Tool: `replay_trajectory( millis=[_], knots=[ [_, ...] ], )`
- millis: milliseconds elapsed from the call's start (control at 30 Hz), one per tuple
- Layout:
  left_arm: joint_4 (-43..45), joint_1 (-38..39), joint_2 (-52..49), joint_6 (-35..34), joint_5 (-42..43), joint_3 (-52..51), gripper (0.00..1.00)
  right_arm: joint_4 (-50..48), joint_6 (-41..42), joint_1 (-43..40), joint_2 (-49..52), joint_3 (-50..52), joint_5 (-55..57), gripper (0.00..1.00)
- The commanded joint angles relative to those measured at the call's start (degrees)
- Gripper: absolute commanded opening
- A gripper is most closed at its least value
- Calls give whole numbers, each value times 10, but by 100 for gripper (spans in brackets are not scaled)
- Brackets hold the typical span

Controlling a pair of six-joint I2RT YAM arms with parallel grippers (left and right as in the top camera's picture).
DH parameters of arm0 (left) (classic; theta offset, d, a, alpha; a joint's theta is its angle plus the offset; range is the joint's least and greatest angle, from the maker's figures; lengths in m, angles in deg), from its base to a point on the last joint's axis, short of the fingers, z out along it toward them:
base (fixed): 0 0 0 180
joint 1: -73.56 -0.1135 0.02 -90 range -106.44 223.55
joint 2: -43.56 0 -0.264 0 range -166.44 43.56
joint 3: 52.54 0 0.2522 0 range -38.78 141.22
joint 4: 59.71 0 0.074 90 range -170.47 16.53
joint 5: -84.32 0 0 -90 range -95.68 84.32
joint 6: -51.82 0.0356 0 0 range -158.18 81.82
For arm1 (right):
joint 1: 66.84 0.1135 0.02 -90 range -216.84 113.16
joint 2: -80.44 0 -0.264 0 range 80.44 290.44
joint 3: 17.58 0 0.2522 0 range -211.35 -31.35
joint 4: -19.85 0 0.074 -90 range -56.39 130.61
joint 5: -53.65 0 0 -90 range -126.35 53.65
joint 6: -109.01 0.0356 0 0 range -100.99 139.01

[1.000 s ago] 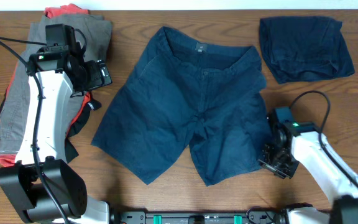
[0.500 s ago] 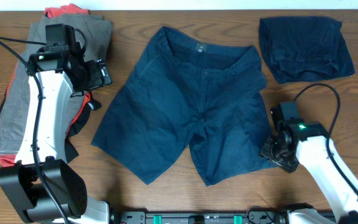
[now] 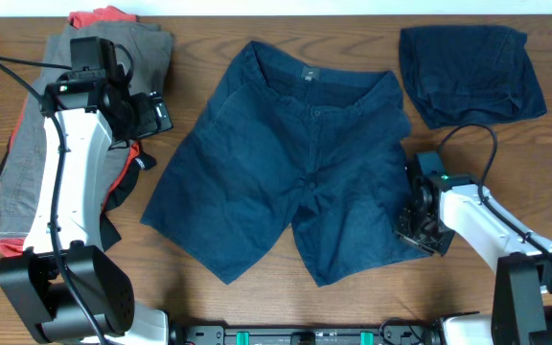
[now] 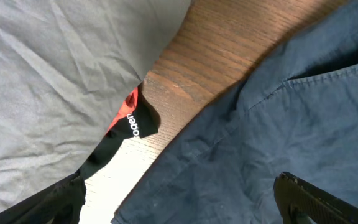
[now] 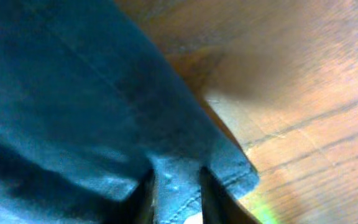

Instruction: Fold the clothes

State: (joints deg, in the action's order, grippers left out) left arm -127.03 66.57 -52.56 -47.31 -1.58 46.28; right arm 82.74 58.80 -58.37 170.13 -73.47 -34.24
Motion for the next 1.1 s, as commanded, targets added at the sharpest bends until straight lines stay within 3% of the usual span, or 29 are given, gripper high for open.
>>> replay_trajectory(
  millis=[0,433,567,633,1067],
  knots=[
    [-1,-1,-1,3,-1,4,98,2,-13,-3,24,11,-7,1],
    [-1,-1,-1,3,-1,4,98,105,-13,-20,-54,0,-3,3],
    [3,-1,-1,3,-1,4,98,83,-36,-30,-71,0,-9,74],
    [3,-1,-1,3,-1,4,98,70,-44,-30,-68,1,-8,82],
    [7,-1,-1,3,-1,4,98,27,-30,-30,12,10,-15,82]
  ],
)
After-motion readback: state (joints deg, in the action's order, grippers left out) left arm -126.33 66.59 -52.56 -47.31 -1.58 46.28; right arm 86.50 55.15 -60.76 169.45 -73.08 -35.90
